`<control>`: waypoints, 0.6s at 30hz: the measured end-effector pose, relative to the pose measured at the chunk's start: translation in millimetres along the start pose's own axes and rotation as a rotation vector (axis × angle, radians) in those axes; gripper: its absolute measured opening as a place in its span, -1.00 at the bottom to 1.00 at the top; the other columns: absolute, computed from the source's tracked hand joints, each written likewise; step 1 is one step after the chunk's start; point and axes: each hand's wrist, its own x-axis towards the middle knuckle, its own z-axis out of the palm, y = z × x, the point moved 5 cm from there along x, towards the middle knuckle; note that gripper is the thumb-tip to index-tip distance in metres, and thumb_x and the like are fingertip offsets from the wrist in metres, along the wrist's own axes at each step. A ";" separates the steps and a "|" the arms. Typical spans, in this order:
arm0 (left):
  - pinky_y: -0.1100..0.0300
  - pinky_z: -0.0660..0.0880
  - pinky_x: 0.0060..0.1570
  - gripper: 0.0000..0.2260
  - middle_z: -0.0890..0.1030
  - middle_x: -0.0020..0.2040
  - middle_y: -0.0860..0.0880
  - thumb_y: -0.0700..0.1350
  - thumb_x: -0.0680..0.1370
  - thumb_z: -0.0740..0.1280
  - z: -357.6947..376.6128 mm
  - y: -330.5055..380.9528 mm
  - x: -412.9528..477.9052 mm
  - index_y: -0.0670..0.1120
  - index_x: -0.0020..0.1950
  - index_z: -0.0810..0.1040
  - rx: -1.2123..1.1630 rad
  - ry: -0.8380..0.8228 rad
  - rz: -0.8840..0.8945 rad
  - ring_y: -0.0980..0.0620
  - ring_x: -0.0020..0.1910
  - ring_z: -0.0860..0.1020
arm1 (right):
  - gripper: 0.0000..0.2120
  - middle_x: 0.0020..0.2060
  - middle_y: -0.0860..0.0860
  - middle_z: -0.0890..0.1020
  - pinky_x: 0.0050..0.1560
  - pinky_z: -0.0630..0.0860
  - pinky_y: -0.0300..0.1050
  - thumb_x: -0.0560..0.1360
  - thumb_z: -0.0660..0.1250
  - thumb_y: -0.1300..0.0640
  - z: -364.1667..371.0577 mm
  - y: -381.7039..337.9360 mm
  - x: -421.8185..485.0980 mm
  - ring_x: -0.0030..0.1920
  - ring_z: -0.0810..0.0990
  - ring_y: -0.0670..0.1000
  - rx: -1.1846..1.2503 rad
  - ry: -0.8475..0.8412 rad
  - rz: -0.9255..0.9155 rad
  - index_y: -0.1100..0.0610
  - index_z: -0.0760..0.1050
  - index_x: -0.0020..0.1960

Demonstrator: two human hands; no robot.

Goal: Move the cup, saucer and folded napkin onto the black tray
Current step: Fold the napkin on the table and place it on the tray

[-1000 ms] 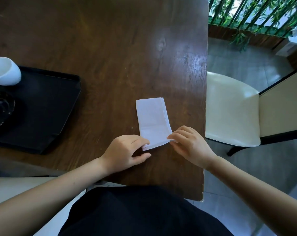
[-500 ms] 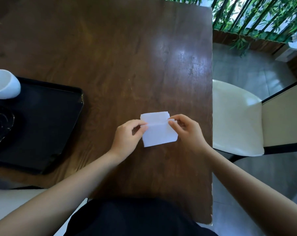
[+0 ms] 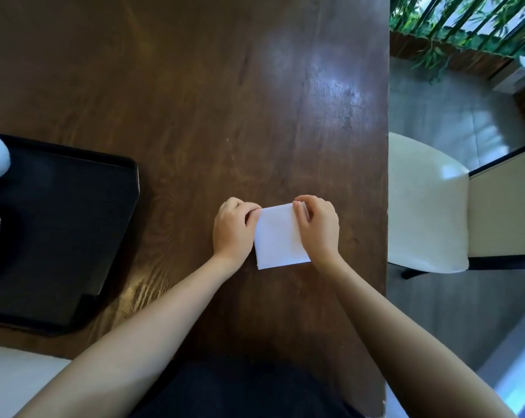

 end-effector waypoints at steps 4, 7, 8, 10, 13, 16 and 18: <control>0.14 0.41 -0.15 -0.83 0.54 -0.11 -0.09 -0.15 0.56 0.26 3.5 0.4 -1.1 -0.13 -0.03 0.64 0.085 0.034 0.050 -0.03 -0.07 0.48 | -0.82 -0.13 0.08 0.61 -0.05 0.37 -0.01 0.54 0.25 0.15 2.3 -1.1 -0.8 -0.08 0.48 0.11 -0.128 0.093 -0.050 0.15 0.61 -0.01; 0.09 0.47 -0.11 -0.81 0.57 -0.06 -0.12 -0.15 0.57 0.24 4.0 2.9 -1.2 -0.16 0.01 0.63 0.110 0.033 0.055 -0.05 -0.04 0.50 | -0.81 -0.10 0.10 0.58 -0.06 0.35 0.00 0.54 0.25 0.15 5.1 -2.9 0.8 -0.06 0.47 0.14 -0.210 0.112 -0.062 0.16 0.61 0.02; 0.08 0.48 -0.10 -0.81 0.57 -0.04 -0.13 -0.16 0.57 0.24 2.1 4.8 -1.8 -0.17 0.02 0.62 0.105 0.044 0.054 -0.07 -0.03 0.51 | -0.81 -0.08 0.11 0.59 -0.04 0.35 0.00 0.54 0.25 0.16 6.3 -4.0 1.0 -0.04 0.48 0.15 -0.227 0.111 -0.071 0.16 0.61 0.05; 0.03 0.50 -0.06 -0.82 0.59 0.00 -0.15 -0.21 0.55 0.25 -2.0 11.3 -5.0 -0.19 0.06 0.61 0.137 0.093 0.114 -0.12 0.00 0.54 | -0.79 -0.05 0.12 0.59 0.00 0.35 0.01 0.54 0.24 0.19 8.2 -6.1 0.6 -0.01 0.48 0.16 -0.244 0.096 -0.101 0.17 0.60 0.09; -0.06 0.47 0.11 -0.74 0.59 0.19 -0.17 -0.19 0.55 0.22 3.4 24.8 -17.2 -0.19 0.19 0.57 0.279 0.104 0.316 -0.16 0.16 0.56 | -0.78 -0.04 0.09 0.61 0.03 0.33 0.01 0.53 0.24 0.21 9.6 -9.5 -0.4 0.01 0.50 0.17 -0.245 0.075 -0.158 0.17 0.61 0.09; -0.16 0.29 0.36 -0.60 0.44 0.39 -0.15 -0.05 0.59 0.05 23.4 27.9 -33.2 -0.16 0.37 0.42 0.439 -0.081 0.390 -0.13 0.38 0.41 | -0.77 0.03 0.07 0.65 0.09 0.35 0.04 0.53 0.23 0.20 6.8 -10.6 0.5 0.07 0.54 0.16 -0.256 0.069 -0.227 0.18 0.61 0.09; -0.19 0.13 0.43 -0.53 0.30 0.48 -0.11 0.02 0.61 -0.06 32.2 20.4 -37.8 -0.12 0.46 0.26 0.519 -0.176 0.337 -0.08 0.47 0.26 | -0.74 0.14 0.06 0.63 0.21 0.33 0.08 0.55 0.20 0.18 6.7 -8.0 1.6 0.17 0.54 0.15 -0.312 0.038 -0.296 0.18 0.59 0.16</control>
